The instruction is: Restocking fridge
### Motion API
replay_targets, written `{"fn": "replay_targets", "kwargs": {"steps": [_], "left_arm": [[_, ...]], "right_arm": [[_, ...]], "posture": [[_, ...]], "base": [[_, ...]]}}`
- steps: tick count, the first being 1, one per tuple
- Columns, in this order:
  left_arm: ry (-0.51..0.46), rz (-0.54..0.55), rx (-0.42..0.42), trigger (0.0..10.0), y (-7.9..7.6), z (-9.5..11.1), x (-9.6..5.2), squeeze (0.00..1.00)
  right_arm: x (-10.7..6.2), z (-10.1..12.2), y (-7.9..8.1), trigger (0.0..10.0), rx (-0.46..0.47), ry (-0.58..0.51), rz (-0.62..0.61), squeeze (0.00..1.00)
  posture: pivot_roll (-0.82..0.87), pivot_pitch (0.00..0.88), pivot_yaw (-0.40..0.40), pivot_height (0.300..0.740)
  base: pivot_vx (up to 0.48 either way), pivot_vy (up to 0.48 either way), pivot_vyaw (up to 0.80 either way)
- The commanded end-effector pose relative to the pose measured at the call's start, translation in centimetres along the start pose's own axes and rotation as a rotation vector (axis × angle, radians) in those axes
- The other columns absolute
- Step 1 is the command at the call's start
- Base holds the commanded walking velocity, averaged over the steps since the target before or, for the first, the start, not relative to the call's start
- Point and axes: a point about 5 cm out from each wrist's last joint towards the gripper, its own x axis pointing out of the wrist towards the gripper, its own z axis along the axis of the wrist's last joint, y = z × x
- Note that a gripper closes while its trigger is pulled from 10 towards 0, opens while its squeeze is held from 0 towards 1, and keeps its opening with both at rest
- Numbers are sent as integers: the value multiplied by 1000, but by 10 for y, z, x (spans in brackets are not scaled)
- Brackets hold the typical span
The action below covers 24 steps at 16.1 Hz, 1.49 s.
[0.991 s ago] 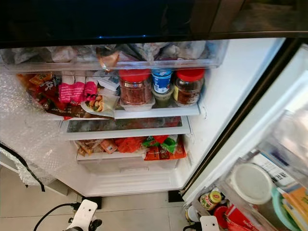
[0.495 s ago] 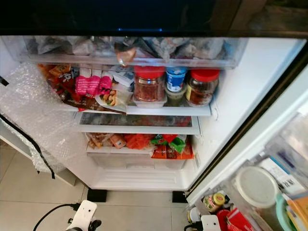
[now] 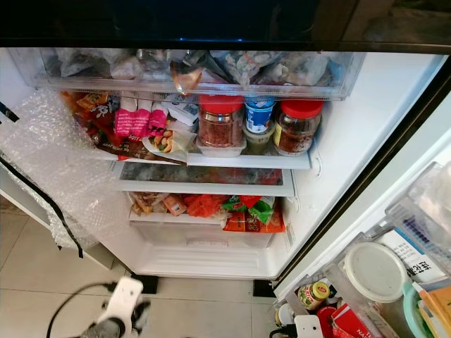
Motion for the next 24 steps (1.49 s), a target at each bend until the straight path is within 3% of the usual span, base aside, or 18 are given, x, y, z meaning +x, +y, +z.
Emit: {"fn": "replay_targets", "kwargs": {"steps": [1,6,15,19,22,23,24], "left_arm": [[-79,45,-26,10000,9,6,-2,0],[-349,102,-66,10000,19,36,-15,0],[-438,84,-57,10000,14,62,-16,0],[-438,82,-58,10000,12,63,-16,0],[-433,72,-57,10000,9,62,-16,0],[-432,70,-57,10000,8,62,-16,0],[-431,67,-56,10000,8,63,-16,0]], "right_arm": [[-4,-19,3,10000,13,61,3,0],[-5,-20,3,10000,33,52,6,0],[-5,-21,3,10000,20,61,5,0],[-5,-21,2,10000,11,59,3,0],[-4,-16,0,10000,-148,55,14,0],[-3,-13,-2,10000,-272,73,8,0],[-3,-12,-2,10000,-290,64,22,0]], "posture": [[-19,176,3,740],[-16,180,5,740],[-17,178,6,740],[-15,178,3,702],[-19,180,0,683],[-24,179,-1,683],[-20,179,-1,683]], "base": [[0,0,0],[0,0,0],[0,0,0],[0,0,0],[0,0,0],[0,0,0],[0,0,0]]}}
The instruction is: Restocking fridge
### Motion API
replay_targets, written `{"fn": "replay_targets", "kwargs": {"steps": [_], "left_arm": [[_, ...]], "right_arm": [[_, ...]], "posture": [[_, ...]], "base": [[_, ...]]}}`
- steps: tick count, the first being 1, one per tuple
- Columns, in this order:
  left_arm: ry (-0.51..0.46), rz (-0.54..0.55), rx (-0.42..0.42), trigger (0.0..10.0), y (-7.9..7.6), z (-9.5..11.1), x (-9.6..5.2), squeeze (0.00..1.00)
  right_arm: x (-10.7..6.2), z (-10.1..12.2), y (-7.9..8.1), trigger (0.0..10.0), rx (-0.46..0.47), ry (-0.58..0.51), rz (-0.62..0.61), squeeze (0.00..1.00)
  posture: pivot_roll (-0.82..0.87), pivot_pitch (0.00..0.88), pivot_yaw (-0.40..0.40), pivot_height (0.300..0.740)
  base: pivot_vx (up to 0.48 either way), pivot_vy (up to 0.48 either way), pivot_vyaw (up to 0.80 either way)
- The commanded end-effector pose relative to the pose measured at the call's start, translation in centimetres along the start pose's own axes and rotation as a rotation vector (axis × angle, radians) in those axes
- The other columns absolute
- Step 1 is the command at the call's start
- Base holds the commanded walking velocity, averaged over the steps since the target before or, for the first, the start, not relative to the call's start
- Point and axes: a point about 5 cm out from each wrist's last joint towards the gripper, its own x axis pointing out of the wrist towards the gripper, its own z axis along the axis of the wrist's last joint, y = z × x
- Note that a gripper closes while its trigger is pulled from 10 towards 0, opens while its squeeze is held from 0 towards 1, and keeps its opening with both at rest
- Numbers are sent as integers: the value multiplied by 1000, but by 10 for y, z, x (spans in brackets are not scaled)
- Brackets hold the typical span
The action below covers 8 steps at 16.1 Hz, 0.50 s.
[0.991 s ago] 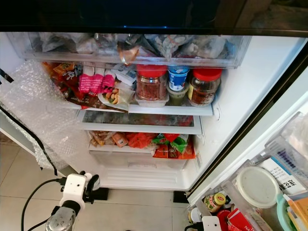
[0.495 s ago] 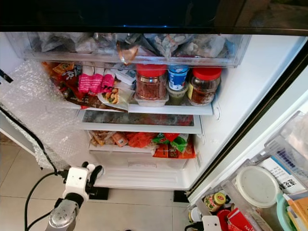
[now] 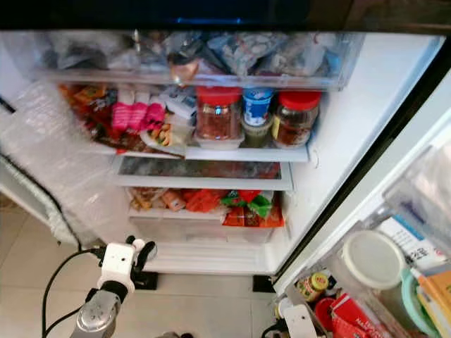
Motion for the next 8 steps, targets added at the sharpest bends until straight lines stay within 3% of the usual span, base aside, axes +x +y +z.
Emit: {"fn": "replay_targets", "kwargs": {"steps": [1,2,8], "left_arm": [[24,-5,6,10000,0,-5,-4,0],[22,-5,7,10000,0,-4,-4,0],[23,-7,10,10000,1,-3,-1,0]], "right_arm": [[-7,-28,6,10000,-81,109,35,0],[-6,-27,5,10000,-119,110,42,0],[-6,-28,5,10000,-94,117,23,0]], "posture": [[-20,179,-2,683],[-20,179,-2,683],[-21,175,1,683]], "base": [[0,0,0],[0,0,0],[0,0,0]]}}
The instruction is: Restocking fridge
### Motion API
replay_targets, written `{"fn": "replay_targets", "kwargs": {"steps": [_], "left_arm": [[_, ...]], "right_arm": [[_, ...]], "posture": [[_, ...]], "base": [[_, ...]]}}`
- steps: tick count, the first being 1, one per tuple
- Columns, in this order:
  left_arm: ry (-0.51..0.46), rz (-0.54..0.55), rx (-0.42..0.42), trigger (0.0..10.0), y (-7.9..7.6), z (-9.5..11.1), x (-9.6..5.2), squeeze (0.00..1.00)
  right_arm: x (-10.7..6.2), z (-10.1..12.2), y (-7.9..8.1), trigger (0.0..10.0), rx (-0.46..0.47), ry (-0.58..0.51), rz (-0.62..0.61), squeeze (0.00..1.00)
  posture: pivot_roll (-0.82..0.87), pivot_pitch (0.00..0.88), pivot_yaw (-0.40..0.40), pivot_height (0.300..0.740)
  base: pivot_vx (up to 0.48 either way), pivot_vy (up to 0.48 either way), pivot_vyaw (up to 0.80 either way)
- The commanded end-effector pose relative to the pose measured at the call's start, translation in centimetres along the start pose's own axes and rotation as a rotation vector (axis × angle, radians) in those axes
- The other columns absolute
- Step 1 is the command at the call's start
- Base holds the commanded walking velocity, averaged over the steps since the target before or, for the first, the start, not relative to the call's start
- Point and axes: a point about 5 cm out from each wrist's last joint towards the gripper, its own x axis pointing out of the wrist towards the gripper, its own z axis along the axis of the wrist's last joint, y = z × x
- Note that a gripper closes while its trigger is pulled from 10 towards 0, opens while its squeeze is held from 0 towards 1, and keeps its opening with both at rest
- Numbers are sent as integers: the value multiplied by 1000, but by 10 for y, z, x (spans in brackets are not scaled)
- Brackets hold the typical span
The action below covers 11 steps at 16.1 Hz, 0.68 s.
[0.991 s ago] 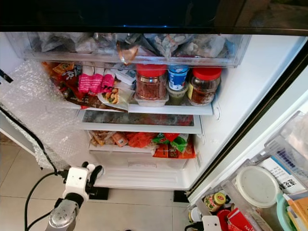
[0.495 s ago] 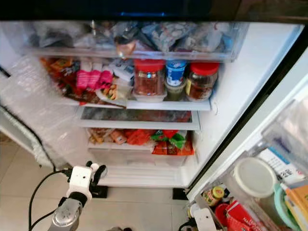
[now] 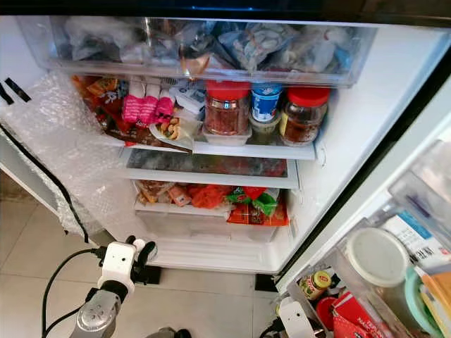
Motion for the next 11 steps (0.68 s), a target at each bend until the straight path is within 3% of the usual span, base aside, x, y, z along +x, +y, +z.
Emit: {"fn": "replay_targets", "kwargs": {"steps": [1,11], "left_arm": [[27,-2,5,10000,1,-5,-3,0],[16,-9,6,10000,-3,1,3,0]], "right_arm": [[-8,-32,10,10000,-4,132,26,0],[-8,-34,10,10000,-23,156,14,0]], "posture": [[-21,176,1,683],[-23,177,1,683]], "base": [[0,0,0],[0,0,0]]}}
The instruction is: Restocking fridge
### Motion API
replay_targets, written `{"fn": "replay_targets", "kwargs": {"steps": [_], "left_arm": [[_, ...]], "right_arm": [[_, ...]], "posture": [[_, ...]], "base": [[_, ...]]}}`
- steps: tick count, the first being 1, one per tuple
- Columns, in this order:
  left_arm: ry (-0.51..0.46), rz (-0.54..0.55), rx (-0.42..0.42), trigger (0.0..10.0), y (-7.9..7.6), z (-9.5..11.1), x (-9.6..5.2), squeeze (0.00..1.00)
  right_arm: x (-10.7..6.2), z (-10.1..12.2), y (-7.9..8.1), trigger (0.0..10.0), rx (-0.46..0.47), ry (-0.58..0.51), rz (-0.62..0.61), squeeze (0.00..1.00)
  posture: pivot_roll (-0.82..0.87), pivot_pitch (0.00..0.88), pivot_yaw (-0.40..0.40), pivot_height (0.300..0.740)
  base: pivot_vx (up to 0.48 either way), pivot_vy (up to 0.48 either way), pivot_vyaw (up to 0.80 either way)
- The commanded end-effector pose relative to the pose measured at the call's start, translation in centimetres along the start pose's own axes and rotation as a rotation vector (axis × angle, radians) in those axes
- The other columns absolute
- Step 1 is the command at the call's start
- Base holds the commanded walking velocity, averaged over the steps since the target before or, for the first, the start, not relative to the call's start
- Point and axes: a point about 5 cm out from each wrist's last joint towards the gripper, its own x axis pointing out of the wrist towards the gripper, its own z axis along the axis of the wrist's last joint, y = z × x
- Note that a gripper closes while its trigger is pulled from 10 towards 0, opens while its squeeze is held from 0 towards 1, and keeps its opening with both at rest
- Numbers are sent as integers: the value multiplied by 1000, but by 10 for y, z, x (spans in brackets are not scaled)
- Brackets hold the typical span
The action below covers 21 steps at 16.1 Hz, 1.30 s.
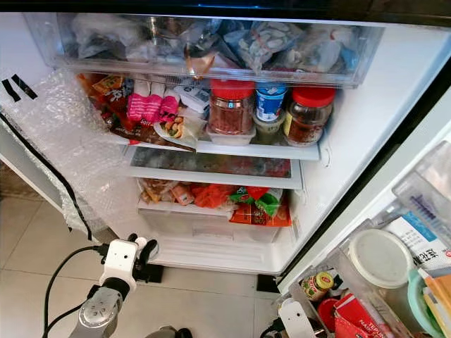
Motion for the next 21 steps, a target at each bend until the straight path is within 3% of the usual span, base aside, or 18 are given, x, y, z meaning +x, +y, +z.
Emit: {"fn": "replay_targets", "kwargs": {"steps": [1,6,13,21], "left_arm": [[7,-4,4,10000,-1,0,0,0],[10,-4,12,10000,-1,1,1,0],[11,-1,36,10000,0,5,5,0],[-26,-52,-4,10000,-9,16,10,0]], "right_arm": [[-8,-34,11,10000,-15,141,32,0],[-8,-34,11,10000,-23,151,25,0],[-8,-33,11,10000,0,131,18,0],[-8,-32,12,10000,25,108,22,0]], "posture": [[-22,177,1,683],[-20,176,2,643],[-18,176,2,643],[-19,177,3,643]], "base": [[0,0,0],[0,0,0],[0,0,0],[0,0,0]]}}
